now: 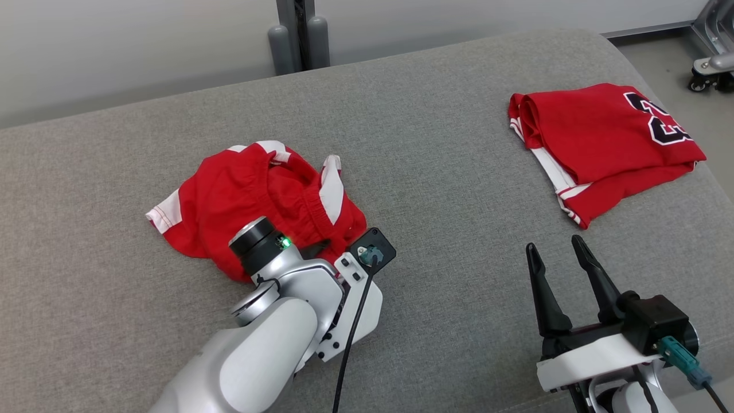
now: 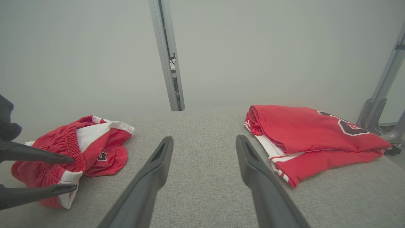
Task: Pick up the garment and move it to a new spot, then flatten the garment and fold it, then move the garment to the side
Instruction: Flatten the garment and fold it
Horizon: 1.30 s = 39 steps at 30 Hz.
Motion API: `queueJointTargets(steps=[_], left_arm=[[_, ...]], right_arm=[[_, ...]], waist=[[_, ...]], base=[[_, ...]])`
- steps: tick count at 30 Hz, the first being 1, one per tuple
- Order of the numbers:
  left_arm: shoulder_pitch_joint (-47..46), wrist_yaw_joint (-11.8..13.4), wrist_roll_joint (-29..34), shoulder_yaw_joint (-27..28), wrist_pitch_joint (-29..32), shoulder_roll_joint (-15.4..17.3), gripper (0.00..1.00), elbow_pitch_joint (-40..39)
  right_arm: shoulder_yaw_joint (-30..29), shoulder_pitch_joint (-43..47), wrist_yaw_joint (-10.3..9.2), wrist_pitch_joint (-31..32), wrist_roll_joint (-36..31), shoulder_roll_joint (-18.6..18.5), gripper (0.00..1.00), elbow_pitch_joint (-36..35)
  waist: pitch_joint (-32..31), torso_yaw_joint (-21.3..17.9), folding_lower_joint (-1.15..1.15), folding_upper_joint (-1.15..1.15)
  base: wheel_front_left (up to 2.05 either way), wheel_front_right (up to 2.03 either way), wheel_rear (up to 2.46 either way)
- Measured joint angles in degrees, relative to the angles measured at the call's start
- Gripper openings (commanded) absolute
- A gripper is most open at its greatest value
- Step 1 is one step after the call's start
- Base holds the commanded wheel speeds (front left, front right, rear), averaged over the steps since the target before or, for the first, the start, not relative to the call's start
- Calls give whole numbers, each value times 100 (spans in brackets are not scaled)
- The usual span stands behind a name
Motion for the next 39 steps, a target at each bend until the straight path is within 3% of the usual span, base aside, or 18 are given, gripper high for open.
queueJointTargets(steps=[2, 3, 4, 5, 6, 7, 11, 19, 28, 35, 39], left_arm=[[7, 8, -18, -4, 130, 42, 76, -51], [24, 7, -52, -7, 186, 52, 58, -81], [53, -5, -84, -16, 257, 62, 58, -109], [86, -20, -114, -33, 325, 77, 35, -130], [109, -41, -148, -58, 388, 102, 5, -143], [120, -58, -170, -87, 436, 134, 0, -170], [125, -100, -315, -107, 307, 165, 0, -387], [86, -58, -1488, 673, -1096, -197, 0, -812], [-831, 92, -2397, 1271, -2308, -304, 0, -470], [-1585, 198, -3596, 1007, -3264, -313, 0, -315], [-1229, 241, -3661, 853, -3396, -292, 0, -112]], right_arm=[[-13, 0, 0, 0, 1, 5, 100, -1], [-24, 0, 0, -1, 1, 8, 100, -1], [-34, 0, 0, -1, 1, 10, 100, -1], [-43, 1, 0, 0, 1, 11, 100, -1], [-45, 1, 0, 0, 1, 11, 100, -1], [-45, 1, 0, -1, 1, 12, 100, -1], [-45, -4, 0, 0, 1, 19, 100, -2], [-4, -46, 0, -1, 1, 24, 100, 18], [78, -47, 0, 0, 4, 29, 100, 69], [121, -47, 0, 0, 27, 30, 100, 100], [26, -26, 0, -1, 26, 30, 100, 69]], waist=[[8, 5, 0, 0], [10, 11, 0, 0], [10, 18, 0, 0], [9, 24, 0, 0], [7, 29, 0, 0], [8, 33, 0, 0], [7, 53, 0, 0], [-67, 93, 0, 0], [-166, 36, 0, 0], [-226, -16, 0, 0], [-221, 51, 0, 0]], base=[[0, 0, 0], [0, 0, 0], [0, 0, 0], [0, 0, 0], [0, 0, 0], [0, 0, 0], [0, 0, 0], [0, 0, 0], [0, 0, 0], [0, 0, 0], [0, 0, 0]])
